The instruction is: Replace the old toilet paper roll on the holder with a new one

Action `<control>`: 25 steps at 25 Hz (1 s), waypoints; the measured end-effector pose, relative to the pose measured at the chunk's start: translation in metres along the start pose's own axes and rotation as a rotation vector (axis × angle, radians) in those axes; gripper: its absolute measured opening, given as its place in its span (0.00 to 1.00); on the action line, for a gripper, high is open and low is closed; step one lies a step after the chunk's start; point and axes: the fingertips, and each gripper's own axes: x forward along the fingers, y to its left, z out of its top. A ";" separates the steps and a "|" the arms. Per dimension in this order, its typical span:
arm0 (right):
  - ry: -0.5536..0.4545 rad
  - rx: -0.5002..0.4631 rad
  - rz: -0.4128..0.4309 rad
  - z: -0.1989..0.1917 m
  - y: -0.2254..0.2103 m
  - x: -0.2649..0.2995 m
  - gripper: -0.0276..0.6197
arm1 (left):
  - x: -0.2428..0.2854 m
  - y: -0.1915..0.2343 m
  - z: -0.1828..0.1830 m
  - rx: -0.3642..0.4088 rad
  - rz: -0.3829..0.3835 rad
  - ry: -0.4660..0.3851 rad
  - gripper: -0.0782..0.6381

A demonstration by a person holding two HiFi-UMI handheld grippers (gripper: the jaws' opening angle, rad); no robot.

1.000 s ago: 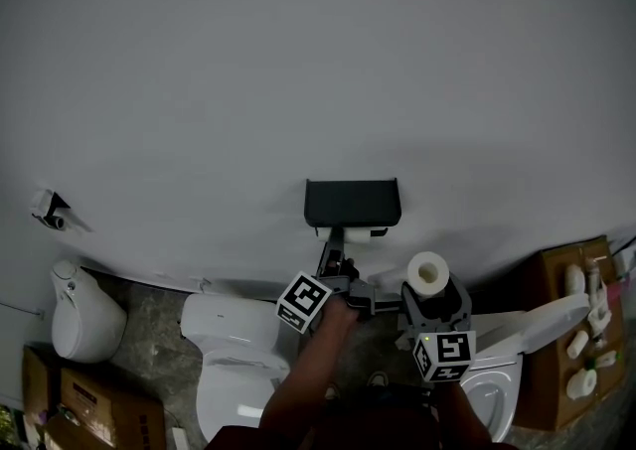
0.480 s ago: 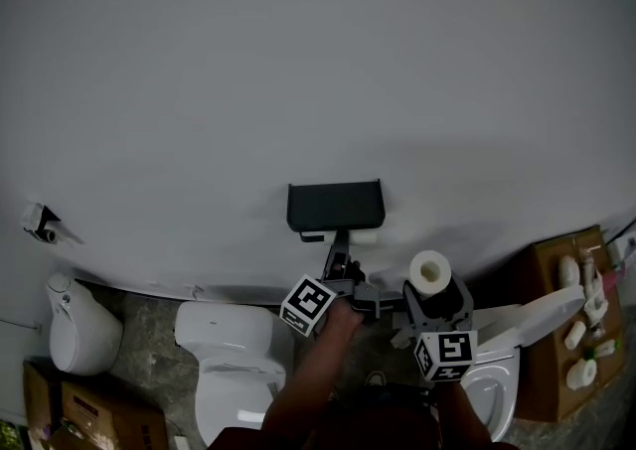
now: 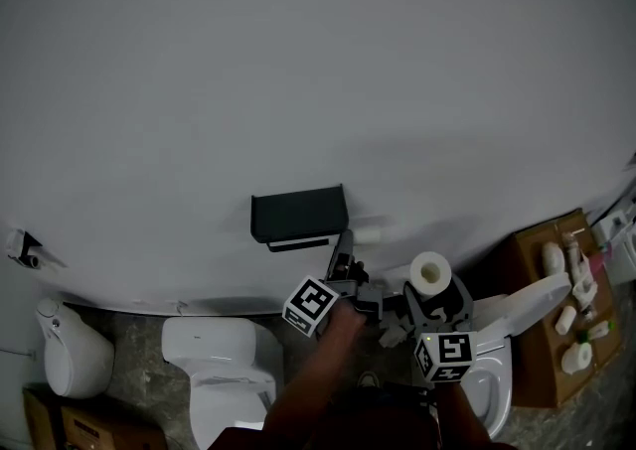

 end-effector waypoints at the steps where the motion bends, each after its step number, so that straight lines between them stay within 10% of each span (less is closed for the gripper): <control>1: 0.001 0.000 -0.009 0.000 -0.004 -0.001 0.58 | 0.002 -0.001 -0.005 -0.001 -0.002 0.009 0.39; 25: -0.002 0.000 0.037 0.000 0.010 0.004 0.58 | -0.035 -0.001 -0.006 -0.010 0.009 0.004 0.38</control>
